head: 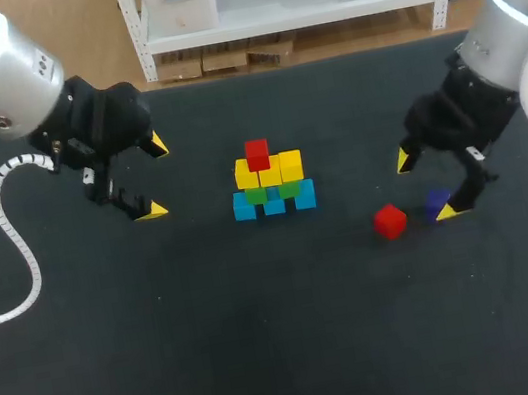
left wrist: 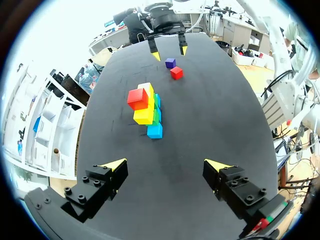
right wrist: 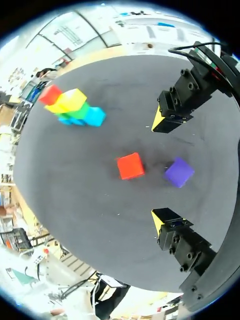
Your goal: Place the blue cubes, place green cubes on the blue cubes, place the yellow cubes on the green cubes, then place the red cubes on the yellow cubes, and place purple cube on the red cubes.
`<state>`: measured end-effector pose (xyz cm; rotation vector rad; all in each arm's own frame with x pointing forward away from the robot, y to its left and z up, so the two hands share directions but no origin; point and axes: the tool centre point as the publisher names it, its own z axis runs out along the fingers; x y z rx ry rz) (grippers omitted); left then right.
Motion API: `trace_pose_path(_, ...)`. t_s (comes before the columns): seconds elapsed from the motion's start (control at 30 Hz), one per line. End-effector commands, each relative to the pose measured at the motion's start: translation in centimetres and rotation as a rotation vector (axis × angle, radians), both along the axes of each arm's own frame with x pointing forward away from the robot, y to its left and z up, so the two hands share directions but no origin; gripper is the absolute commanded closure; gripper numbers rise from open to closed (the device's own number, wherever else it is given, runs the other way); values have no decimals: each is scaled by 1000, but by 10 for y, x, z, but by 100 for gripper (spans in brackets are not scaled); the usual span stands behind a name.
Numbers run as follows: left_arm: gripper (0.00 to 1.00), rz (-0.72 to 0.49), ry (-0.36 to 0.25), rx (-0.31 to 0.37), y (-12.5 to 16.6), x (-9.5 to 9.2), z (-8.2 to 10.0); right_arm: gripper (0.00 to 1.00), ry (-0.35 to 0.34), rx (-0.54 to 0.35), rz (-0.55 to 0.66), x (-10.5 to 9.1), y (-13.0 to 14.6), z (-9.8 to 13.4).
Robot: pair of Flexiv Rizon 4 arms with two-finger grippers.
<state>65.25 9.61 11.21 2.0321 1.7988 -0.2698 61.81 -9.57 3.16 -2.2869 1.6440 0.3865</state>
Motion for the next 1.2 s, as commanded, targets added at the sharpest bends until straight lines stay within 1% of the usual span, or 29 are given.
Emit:
trace_pose_path(0.03, 0, -4, -1, -4, 1, 0, -1, 0, 27, 56, 43, 2, 4, -2)
trace_pose_path(0.23, 0, -4, -1, -4, 1, 0, -1, 0, 37, 69, 111, 1, 12, -8)
trace_pose_path(0.5, 0, -4, -1, -4, 1, 0, -1, 0, 44, 72, 191, 7, 23, -14)
trace_pose_path(0.97, 0, -4, -1, -4, 1, 0, -1, 0, 64, 78, 272, 7, 33, -24)
trace_pose_path(1.03, 0, -4, -1, -4, 1, 0, -1, 11, 67, 81, 283, 7, 34, -26)
trace_pose_path(1.07, 0, -4, -1, -4, 1, 0, -1, 15, 69, 82, 287, 8, 35, -26)
trace_pose_path(1.1, 0, -4, -1, -4, 1, 0, -1, 28, 69, 82, 290, 8, 35, -27)
trace_pose_path(1.17, 0, -4, -1, -4, 1, 0, -1, 47, 71, 84, 298, 8, 36, -27)
trace_pose_path(1.2, 0, -4, -1, -4, 1, 0, -1, 51, 71, 83, 300, 8, 36, -28)
